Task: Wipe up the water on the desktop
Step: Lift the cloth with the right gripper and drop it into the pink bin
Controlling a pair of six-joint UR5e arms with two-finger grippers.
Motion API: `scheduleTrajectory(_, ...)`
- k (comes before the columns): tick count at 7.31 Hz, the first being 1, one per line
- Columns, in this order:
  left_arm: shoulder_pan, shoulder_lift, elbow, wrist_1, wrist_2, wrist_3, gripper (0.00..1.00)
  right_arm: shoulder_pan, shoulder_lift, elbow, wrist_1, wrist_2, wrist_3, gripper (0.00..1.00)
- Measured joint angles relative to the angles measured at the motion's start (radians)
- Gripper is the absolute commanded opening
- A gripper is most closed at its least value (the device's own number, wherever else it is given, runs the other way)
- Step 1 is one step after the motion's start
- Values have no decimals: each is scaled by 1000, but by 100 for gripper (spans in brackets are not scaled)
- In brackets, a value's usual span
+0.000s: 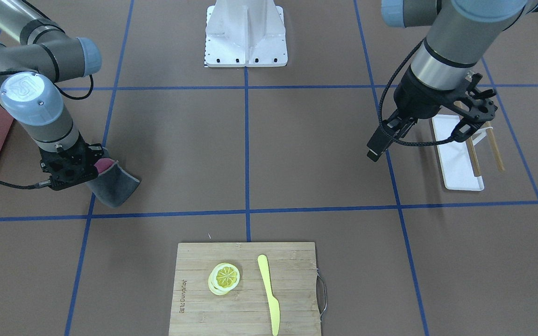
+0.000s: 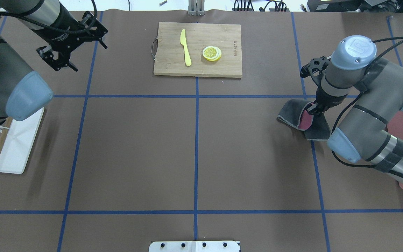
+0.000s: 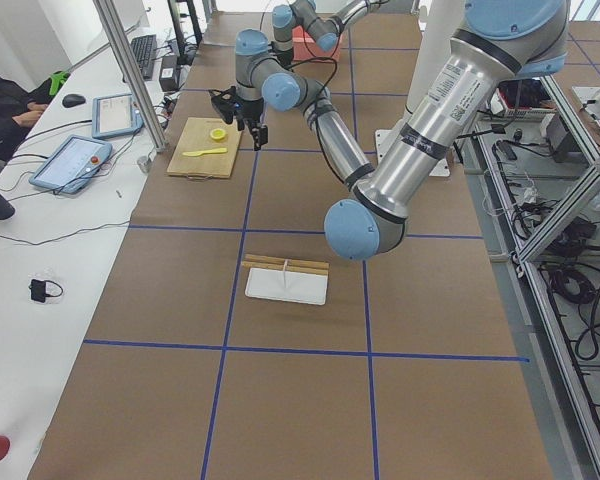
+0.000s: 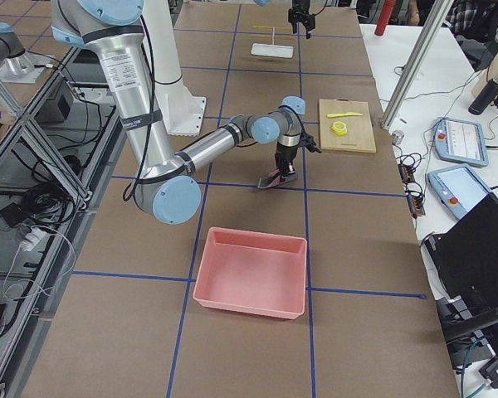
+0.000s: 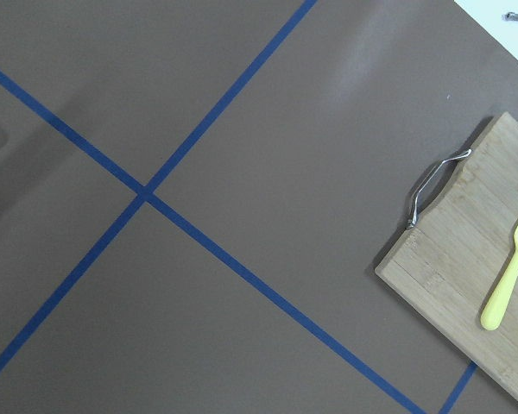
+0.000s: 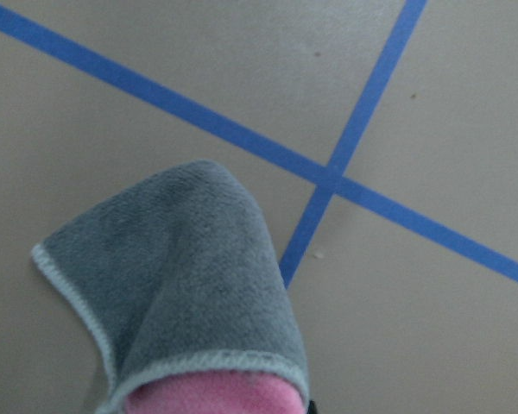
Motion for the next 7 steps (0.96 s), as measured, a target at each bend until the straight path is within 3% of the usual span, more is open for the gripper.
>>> scheduleTrajectory(4,-1,0,-1,0,-1,-1,99,187,-40,158,-10,67,-47,0)
scheduleTrajectory(7,0,-1,-3,1,-3,-1,99,412,-294,295,-15,141,-312,0)
